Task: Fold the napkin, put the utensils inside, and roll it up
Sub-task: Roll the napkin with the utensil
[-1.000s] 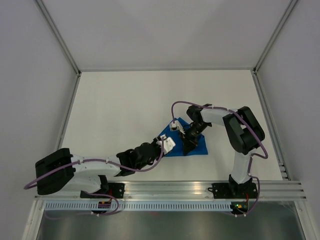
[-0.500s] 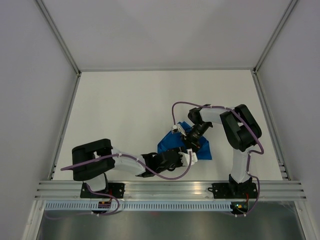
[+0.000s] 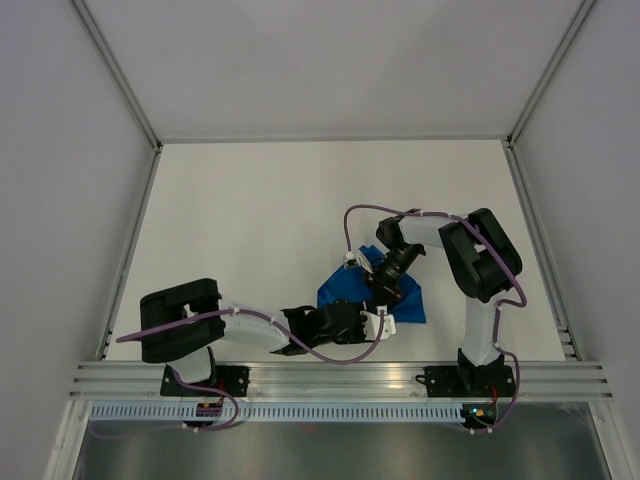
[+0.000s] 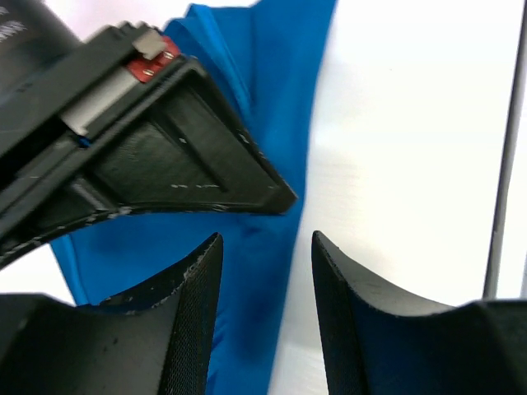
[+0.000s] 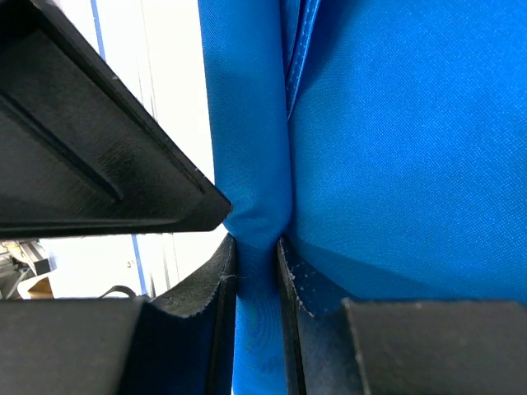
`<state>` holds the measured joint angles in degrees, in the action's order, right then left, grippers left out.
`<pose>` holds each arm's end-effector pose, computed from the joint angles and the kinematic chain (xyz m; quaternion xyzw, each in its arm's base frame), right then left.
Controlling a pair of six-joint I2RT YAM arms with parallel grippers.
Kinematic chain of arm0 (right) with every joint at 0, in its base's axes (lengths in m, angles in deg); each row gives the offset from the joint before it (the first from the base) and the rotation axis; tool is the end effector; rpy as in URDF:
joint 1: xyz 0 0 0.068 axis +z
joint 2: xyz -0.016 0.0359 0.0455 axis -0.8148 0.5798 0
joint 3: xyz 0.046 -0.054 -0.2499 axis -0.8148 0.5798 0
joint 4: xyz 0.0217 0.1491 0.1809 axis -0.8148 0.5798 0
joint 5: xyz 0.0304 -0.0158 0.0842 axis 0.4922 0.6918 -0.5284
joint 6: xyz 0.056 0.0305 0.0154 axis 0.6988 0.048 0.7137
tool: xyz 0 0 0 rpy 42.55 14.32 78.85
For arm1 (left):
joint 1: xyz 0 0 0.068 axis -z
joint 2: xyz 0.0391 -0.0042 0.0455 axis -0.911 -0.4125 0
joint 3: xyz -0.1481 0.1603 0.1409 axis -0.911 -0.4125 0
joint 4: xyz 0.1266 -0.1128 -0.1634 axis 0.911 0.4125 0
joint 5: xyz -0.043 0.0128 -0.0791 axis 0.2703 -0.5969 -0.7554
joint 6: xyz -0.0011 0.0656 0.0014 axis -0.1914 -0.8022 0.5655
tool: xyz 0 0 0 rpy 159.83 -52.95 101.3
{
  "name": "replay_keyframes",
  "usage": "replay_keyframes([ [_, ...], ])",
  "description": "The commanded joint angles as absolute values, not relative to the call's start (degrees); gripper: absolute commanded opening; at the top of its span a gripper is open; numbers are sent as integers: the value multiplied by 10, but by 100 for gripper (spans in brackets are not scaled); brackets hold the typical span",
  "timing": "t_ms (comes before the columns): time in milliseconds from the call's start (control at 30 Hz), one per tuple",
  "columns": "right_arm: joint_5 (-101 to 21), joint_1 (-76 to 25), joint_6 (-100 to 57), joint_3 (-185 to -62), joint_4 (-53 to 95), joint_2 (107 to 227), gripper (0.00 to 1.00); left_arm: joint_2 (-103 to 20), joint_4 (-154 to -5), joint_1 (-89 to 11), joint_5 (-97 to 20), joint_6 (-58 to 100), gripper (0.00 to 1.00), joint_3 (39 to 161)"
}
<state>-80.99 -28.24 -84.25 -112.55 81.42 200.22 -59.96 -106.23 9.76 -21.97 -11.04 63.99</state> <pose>0.2249 0.1541 0.1142 0.5345 -0.7249 -0.4307 0.0581 0.0864 -0.3019 0.1509 0.6105 0.6046 -0.1799 0.4789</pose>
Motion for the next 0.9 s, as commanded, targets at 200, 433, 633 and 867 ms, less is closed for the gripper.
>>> replay_keyframes([
  [200,-715,-286,-869,-1110,722,2031,0,-641,-1082,98,-219,-110,54,641],
  [433,-715,-286,-868,-1109,721,2030,0,-678,-1103,82,-215,-100,53,640],
  [633,-715,-286,-863,-1099,706,2013,0,-690,-1072,63,-265,-77,23,643],
  [867,-710,-288,-833,-1098,676,1973,32,-686,-991,23,-357,-20,2,675],
])
